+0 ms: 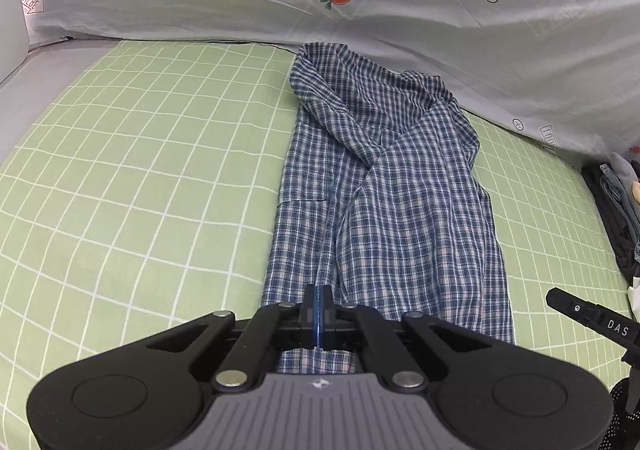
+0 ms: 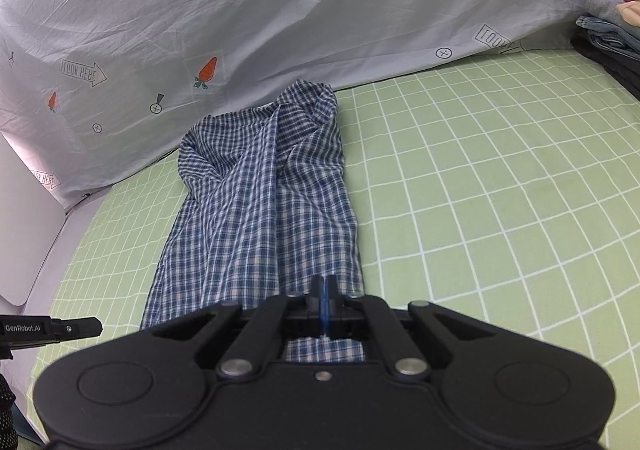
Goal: Fold clothes
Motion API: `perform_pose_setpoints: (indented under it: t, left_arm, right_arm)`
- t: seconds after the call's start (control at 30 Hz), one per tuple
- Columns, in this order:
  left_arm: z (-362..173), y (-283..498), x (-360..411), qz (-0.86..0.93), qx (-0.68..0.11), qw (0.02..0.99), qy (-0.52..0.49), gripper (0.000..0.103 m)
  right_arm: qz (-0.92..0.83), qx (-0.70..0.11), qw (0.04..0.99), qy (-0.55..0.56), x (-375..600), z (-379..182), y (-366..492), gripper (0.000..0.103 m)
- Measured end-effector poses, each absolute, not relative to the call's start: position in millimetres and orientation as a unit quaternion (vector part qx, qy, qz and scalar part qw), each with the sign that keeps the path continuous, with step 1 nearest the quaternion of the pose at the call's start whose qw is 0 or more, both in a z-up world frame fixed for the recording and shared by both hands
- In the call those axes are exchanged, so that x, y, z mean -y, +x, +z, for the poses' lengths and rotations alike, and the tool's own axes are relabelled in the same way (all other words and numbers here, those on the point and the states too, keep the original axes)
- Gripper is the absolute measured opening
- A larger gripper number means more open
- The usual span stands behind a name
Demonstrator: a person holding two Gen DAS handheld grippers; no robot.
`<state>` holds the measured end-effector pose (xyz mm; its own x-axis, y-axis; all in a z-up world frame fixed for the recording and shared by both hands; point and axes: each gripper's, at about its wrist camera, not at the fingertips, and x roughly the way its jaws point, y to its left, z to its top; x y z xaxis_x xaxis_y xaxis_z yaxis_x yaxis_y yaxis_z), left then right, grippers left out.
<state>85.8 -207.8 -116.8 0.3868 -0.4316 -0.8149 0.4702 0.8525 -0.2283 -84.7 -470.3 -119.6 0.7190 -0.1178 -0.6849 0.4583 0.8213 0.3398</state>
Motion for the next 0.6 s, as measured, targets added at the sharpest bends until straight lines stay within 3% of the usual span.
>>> perform_pose_setpoints:
  t: [0.2, 0.37, 0.43, 0.6]
  left_arm:
    - [-137.3, 97.9, 211.9, -0.263, -0.511, 0.818, 0.023, 0.001]
    - [-150.0, 71.5, 190.1, -0.255, -0.524, 0.812, 0.045, 0.023]
    - [-158.0, 59.7, 180.0, -0.249, -0.536, 0.805, 0.049, 0.024]
    - [-165.0, 33.9, 156.1, -0.236, -0.555, 0.796, 0.055, 0.037]
  right_arm:
    - [-0.171, -0.361, 0.882, 0.251, 478.5, -131.8, -66.1, 0.006]
    - [-0.16, -0.389, 0.877, 0.233, 456.1, -141.5, -86.8, 0.026]
    - [-0.158, -0.401, 0.871, 0.238, 448.8, -147.4, -99.3, 0.026]
    - [-0.164, -0.419, 0.856, 0.252, 436.9, -154.3, -126.3, 0.031]
